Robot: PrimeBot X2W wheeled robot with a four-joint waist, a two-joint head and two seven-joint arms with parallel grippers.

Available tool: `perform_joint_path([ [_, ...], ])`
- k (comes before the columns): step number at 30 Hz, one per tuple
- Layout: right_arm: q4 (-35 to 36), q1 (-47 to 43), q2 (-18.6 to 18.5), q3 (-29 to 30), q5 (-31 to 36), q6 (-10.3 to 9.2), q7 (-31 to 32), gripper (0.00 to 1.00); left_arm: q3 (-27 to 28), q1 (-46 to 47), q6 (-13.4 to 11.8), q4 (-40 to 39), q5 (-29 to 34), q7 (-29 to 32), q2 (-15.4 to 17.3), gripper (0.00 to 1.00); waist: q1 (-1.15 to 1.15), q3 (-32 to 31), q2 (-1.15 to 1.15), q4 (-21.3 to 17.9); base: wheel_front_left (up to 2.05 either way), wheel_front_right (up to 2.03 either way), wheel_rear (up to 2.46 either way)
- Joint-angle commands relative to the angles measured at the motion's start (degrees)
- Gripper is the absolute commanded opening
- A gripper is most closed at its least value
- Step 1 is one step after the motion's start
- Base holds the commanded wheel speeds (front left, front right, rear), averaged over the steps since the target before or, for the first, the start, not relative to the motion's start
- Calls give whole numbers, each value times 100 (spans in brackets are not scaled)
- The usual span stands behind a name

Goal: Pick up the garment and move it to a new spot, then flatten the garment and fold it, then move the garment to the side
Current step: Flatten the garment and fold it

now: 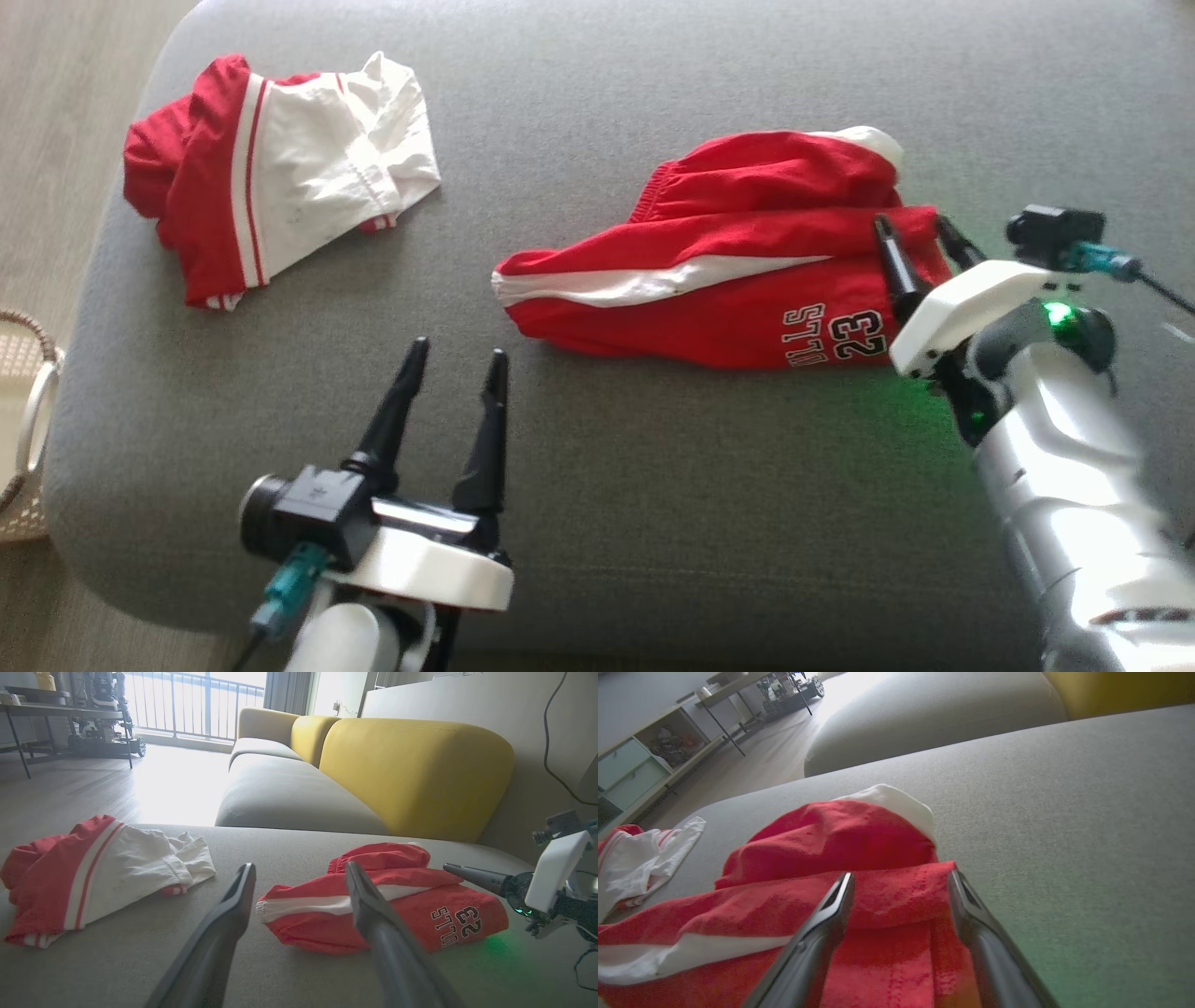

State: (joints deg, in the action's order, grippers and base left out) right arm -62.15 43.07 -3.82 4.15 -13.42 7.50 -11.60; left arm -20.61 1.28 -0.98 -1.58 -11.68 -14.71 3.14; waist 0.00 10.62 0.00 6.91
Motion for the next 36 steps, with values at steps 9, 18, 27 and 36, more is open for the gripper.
perform_joint_path([
  [9,-789,762,-149,477,584,-1,181,39,-79,227,-123,-183,-20,-29,-25,100,0,150,0,215,0,0,0],
  [18,-850,989,-47,588,809,-1,-39,0,-86,252,-160,-184,-1,-29,-25,100,0,144,0,230,0,0,0],
  [27,-632,1566,-115,883,950,-1,-223,0,-184,336,-155,-214,32,-29,-25,100,0,266,0,449,0,0,0],
  [36,-687,1852,-49,1197,1378,-1,-306,100,-261,347,-249,-205,-40,-29,-26,100,0,239,0,717,0,0,0],
])
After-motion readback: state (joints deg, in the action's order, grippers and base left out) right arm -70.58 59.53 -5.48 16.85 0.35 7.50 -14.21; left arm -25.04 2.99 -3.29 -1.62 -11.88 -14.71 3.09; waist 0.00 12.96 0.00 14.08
